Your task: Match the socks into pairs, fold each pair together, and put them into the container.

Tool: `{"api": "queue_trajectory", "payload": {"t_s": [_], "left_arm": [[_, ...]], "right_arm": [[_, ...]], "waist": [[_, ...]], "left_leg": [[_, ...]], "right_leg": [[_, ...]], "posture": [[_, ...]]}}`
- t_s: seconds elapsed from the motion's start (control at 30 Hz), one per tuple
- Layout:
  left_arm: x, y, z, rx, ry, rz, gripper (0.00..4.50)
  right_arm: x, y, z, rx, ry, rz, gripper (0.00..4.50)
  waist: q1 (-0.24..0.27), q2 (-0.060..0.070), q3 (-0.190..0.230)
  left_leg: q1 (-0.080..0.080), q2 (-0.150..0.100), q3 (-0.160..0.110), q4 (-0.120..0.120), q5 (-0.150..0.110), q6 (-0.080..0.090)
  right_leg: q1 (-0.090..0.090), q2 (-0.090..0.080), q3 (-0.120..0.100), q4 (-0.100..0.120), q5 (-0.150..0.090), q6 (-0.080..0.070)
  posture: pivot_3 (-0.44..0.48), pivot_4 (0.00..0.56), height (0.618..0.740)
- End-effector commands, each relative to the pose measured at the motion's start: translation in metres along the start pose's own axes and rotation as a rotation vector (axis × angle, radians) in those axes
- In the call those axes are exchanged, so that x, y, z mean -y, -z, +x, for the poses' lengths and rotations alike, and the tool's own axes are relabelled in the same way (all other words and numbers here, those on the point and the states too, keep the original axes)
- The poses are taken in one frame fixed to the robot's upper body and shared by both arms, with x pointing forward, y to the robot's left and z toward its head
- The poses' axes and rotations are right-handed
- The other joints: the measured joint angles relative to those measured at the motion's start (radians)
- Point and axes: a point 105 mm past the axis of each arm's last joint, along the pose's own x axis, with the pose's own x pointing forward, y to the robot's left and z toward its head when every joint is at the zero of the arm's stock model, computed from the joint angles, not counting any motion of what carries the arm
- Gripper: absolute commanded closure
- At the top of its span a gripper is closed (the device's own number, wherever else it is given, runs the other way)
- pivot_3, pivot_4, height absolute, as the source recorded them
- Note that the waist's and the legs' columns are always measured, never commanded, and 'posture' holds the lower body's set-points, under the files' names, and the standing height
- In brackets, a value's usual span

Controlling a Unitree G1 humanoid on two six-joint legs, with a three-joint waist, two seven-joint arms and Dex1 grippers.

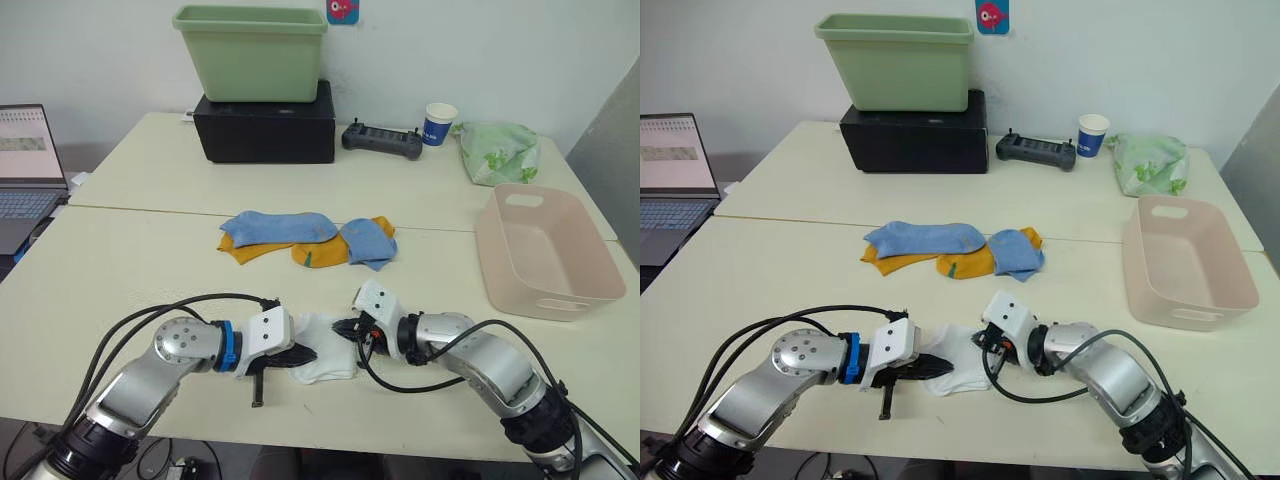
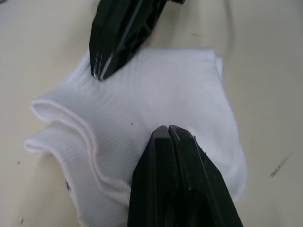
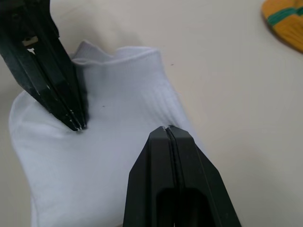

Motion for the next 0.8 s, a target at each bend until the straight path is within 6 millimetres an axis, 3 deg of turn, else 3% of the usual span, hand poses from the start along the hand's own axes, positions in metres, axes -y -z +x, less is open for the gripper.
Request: {"api": "queue_trajectory", "payload": {"t_s": [0.03, 0.1, 0.2, 0.53, 0.73, 0.8], "left_arm": [[-0.011, -0.042, -0.015, 0.139, -0.058, -0.008, 4.50], [-0.013, -0.054, -0.019, 0.151, -0.064, -0.015, 4.50], [-0.012, -0.053, -0.019, 0.122, -0.063, -0.019, 4.50], [-0.010, -0.009, 0.006, 0.014, -0.098, -0.070, 4.50], [-0.014, 0.017, -0.003, -0.047, -0.151, -0.108, 4.50], [-0.017, 0.015, -0.008, -0.040, -0.171, -0.057, 4.50]], "right_arm": [[-0.020, -0.035, -0.023, 0.165, -0.151, -0.091, 4.48], [-0.027, -0.036, -0.028, 0.161, -0.199, -0.088, 4.48], [-0.027, -0.031, -0.025, 0.131, -0.210, -0.088, 4.48], [-0.031, 0.004, -0.003, -0.027, -0.227, -0.173, 4.48], [-0.036, 0.028, -0.018, -0.116, -0.241, -0.184, 4.48], [-0.036, 0.029, -0.027, -0.121, -0.238, -0.218, 4.48]], "waist": [[0.001, 0.000, 0.000], [0.002, -0.001, 0.001], [-0.001, -0.001, 0.001], [0.001, -0.001, 0.001], [0.002, 0.000, 0.000], [0.002, 0.000, -0.001]], "left_leg": [[-0.001, 0.000, 0.000, 0.000, 0.000, 0.000], [-0.002, 0.000, -0.002, 0.001, 0.000, 0.000], [-0.001, 0.000, -0.003, 0.001, 0.000, 0.000], [0.000, 0.000, -0.002, 0.001, 0.000, 0.000], [0.000, 0.000, -0.003, 0.001, 0.000, 0.000], [0.000, 0.000, -0.003, 0.001, 0.000, 0.000]], "right_leg": [[0.000, 0.000, 0.000, 0.000, 0.000, 0.000], [0.000, 0.000, -0.002, -0.001, 0.000, 0.000], [0.001, 0.000, -0.003, 0.000, 0.000, 0.000], [0.001, 0.000, -0.002, 0.000, 0.000, 0.000], [0.001, 0.000, -0.002, 0.000, 0.000, 0.000], [0.002, -0.001, -0.002, 0.000, 0.000, 0.000]], "posture": [[0.000, 0.150, 0.696], [0.000, 0.150, 0.696], [0.000, 0.150, 0.696], [0.000, 0.150, 0.696], [0.000, 0.150, 0.696], [0.000, 0.150, 0.696]]}}
